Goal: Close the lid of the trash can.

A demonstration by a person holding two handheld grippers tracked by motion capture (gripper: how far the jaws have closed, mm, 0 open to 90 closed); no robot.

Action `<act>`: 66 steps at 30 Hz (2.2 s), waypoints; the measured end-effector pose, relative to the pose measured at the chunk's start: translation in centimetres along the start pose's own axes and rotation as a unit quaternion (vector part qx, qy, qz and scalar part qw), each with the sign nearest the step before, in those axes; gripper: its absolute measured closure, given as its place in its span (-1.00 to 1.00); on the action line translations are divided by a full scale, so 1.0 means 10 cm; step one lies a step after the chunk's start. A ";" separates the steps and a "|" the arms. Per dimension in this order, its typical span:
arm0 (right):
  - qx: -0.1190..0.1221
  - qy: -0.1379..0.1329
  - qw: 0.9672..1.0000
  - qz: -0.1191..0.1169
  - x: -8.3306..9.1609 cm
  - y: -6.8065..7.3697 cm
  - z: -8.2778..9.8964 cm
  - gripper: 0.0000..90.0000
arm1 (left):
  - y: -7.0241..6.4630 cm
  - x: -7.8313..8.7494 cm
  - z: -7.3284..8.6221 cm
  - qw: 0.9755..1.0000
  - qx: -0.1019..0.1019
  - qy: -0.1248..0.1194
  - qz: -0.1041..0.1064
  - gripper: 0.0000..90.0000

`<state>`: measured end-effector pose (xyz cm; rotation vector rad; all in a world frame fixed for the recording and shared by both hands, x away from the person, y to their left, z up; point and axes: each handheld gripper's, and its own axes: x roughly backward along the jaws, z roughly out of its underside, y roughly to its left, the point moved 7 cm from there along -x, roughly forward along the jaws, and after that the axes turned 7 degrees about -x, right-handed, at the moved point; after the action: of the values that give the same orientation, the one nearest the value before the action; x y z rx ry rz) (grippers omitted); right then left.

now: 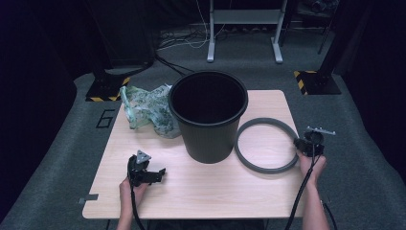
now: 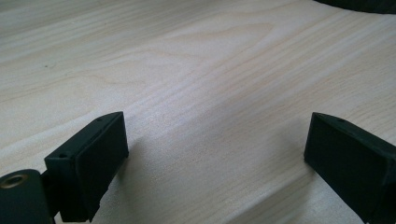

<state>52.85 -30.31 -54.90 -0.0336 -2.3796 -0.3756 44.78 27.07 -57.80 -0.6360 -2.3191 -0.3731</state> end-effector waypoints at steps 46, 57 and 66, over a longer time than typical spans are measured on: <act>-0.022 -0.034 0.999 -0.031 0.35 0.05 -0.36 0.74 | 0.00 0.00 0.00 1.000 0.000 0.000 0.000 -0.87; -0.021 -0.040 0.998 -0.033 0.42 0.07 -0.46 0.74 | 0.00 0.00 0.00 1.000 0.000 0.000 0.000 -0.87; -0.022 -0.046 0.998 -0.035 0.48 0.09 -0.54 0.74 | 0.00 0.00 0.00 1.000 0.000 0.000 0.000 -0.87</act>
<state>52.98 -31.36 -47.68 0.0129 -2.4679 -0.4699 44.79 27.07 -57.80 -0.6361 -2.3195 -0.3734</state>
